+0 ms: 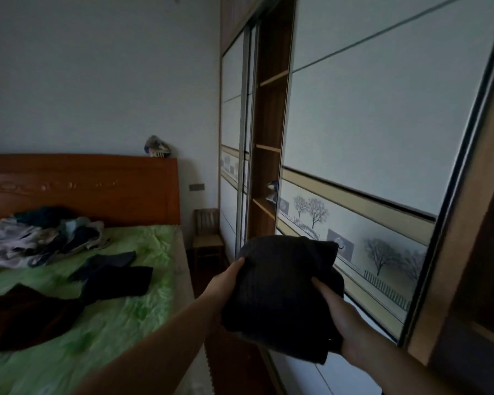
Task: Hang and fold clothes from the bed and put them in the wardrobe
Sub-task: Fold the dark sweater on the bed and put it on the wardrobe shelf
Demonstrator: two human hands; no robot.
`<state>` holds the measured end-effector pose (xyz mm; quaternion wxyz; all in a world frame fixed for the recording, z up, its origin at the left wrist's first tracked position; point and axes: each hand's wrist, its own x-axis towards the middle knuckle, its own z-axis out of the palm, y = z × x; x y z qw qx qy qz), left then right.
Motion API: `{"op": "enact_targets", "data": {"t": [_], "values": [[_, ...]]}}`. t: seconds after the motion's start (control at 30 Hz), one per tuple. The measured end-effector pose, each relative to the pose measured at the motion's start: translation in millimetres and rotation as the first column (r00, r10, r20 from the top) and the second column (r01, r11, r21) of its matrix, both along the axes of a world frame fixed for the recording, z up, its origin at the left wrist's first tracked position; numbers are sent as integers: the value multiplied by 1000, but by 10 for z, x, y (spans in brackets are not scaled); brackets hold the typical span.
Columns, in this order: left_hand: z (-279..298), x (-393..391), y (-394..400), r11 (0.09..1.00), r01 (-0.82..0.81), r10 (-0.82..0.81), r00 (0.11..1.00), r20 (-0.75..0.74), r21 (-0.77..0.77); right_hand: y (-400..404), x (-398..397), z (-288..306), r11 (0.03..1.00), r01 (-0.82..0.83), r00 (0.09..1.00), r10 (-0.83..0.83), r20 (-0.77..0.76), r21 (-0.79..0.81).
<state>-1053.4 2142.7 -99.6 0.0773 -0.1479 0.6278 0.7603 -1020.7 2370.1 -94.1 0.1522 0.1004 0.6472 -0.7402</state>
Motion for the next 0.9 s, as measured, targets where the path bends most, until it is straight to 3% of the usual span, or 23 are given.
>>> {"op": "enact_targets", "data": {"t": [0.2, 0.47, 0.6, 0.9], "values": [[-5, -689, 224, 997, -33, 33, 999, -7, 72, 221, -821, 10, 997, -76, 997, 76, -23, 6], [179, -1454, 423, 972, -221, 222, 975, -9, 84, 397, -1823, 102, 980, -199, 978, 196, -73, -29], [402, -1659, 292, 955, -293, 294, 956, -5, 42, 265, -2182, 247, 969, -245, 965, 239, -107, -44], [440, -2206, -291, 959, -271, 277, 958, -70, 88, -422, -3240, 179, 928, -372, 919, 366, -146, -10]]}}
